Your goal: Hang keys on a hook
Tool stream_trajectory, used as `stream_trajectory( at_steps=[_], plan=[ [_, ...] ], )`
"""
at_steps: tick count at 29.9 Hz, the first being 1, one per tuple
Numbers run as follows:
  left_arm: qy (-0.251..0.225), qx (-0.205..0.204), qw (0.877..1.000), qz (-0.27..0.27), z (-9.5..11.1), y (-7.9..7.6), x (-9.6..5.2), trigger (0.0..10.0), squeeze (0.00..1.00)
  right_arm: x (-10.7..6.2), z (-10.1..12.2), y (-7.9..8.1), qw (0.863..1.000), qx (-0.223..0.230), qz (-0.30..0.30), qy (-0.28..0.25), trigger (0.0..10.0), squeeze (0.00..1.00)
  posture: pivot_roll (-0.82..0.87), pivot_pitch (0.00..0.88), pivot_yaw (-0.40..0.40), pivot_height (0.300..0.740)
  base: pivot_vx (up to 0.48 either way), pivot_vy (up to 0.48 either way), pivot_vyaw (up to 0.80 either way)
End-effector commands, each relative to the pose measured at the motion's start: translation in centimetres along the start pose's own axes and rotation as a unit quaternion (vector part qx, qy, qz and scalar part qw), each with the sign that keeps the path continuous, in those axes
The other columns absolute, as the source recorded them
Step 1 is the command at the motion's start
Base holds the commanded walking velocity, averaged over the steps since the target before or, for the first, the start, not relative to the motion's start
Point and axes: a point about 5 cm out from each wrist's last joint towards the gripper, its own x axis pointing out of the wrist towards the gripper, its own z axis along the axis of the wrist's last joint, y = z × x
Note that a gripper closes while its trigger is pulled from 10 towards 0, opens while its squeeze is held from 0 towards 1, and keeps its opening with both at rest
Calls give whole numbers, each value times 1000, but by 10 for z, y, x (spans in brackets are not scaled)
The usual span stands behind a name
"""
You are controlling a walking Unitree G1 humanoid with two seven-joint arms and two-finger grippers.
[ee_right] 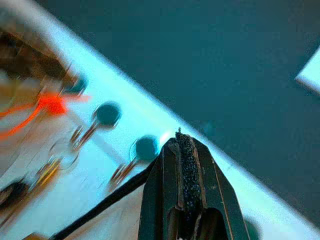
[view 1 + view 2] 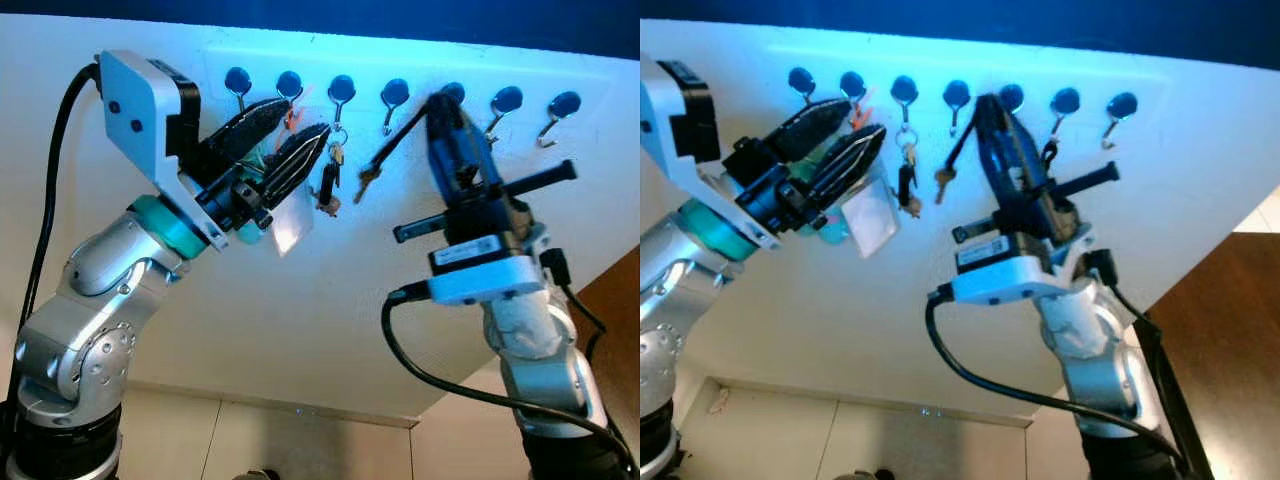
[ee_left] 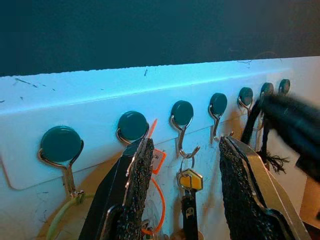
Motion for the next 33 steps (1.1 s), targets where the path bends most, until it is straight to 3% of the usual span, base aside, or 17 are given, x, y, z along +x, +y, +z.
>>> stream_trajectory(
  at_steps=[1, 9, 19, 33],
  plan=[
    [5, -1, 1000, -6, -1, -1, -1, 10000, 0, -4, -3, 7, 1000, -3, 25, 12, 10000, 0, 35, 0, 98, 740, 0, 0, 0],
    [5, -1, 1000, -7, 0, -2, -1, 10000, 0, -1, -2, 10, 1000, 0, 27, 6, 10000, 0, 36, 0, 103, 740, 0, 0, 0],
    [5, -3, 1000, -7, 0, -2, -1, 10000, 0, 17, 15, -7, 998, 3, -37, -58, 10000, 0, 38, 0, 104, 740, 0, 0, 0],
    [3, -3, 1000, -6, 0, -2, -1, 10000, 0, 27, 6, 19, 999, 8, 4, -39, 10000, 0, 44, 0, 102, 740, 0, 0, 0]
  ],
)
